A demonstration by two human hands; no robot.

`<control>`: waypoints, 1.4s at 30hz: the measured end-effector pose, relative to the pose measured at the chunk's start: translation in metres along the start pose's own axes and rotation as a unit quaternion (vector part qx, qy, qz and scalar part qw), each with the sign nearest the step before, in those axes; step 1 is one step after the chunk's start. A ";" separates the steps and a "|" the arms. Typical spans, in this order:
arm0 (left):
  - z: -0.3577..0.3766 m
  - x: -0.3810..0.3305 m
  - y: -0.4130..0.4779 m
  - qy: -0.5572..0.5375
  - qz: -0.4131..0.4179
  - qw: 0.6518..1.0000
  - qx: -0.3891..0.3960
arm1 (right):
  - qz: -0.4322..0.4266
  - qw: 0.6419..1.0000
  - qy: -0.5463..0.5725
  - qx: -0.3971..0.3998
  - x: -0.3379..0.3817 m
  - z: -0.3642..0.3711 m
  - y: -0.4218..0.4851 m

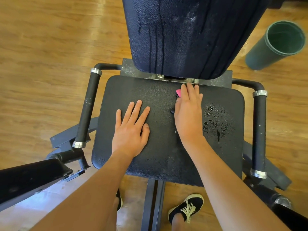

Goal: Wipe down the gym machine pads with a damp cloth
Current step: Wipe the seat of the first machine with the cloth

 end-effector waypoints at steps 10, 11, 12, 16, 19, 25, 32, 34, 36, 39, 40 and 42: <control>0.000 -0.001 -0.001 0.005 0.002 1.000 0.002 | 0.000 1.000 -0.007 0.010 -0.005 -0.004 -0.027; 0.000 -0.001 0.000 0.007 0.003 1.000 0.002 | -0.002 1.000 -0.009 0.009 -0.004 -0.004 -0.024; 0.000 -0.001 0.000 0.008 0.004 1.000 0.002 | -0.002 1.000 -0.009 0.007 -0.003 -0.004 -0.020; 0.000 0.000 0.000 0.013 0.005 1.000 0.001 | 0.006 1.000 -0.005 -0.001 0.000 -0.002 -0.001; 0.001 -0.001 0.000 0.014 0.007 1.000 0.001 | 0.011 1.000 0.005 -0.002 -0.001 -0.001 -0.004; 0.000 0.000 0.000 0.012 0.004 1.000 0.002 | 0.012 1.000 0.009 0.005 -0.007 -0.003 -0.051; 0.000 -0.002 0.002 0.011 -0.001 1.000 0.004 | 0.020 1.000 0.006 0.007 -0.007 -0.003 -0.076; 0.000 -0.002 0.001 0.010 0.000 1.000 0.002 | 0.016 1.000 0.002 0.016 -0.004 -0.003 -0.069; 0.000 -0.003 0.000 0.011 0.002 1.000 0.001 | 0.013 1.000 -0.003 0.021 -0.002 -0.002 -0.061; 0.000 -0.002 0.000 0.012 0.002 1.000 0.001 | 0.014 1.000 -0.006 0.015 0.001 -0.001 -0.045; 0.000 -0.002 0.000 0.012 0.003 1.000 0.000 | 0.017 1.000 -0.003 0.010 0.001 -0.001 -0.041; 0.000 -0.001 0.001 0.011 0.003 1.000 -0.001 | 0.024 1.000 0.010 0.004 0.001 -0.001 -0.039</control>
Point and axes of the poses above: each hand's wrist, its own y-axis towards the middle knuckle, its own z-axis out of the palm, x = y × z, the point moved 6 cm from there along y, towards the middle knuckle, and after that the axes turned 8 degrees about -x, right-handed, at the moved point
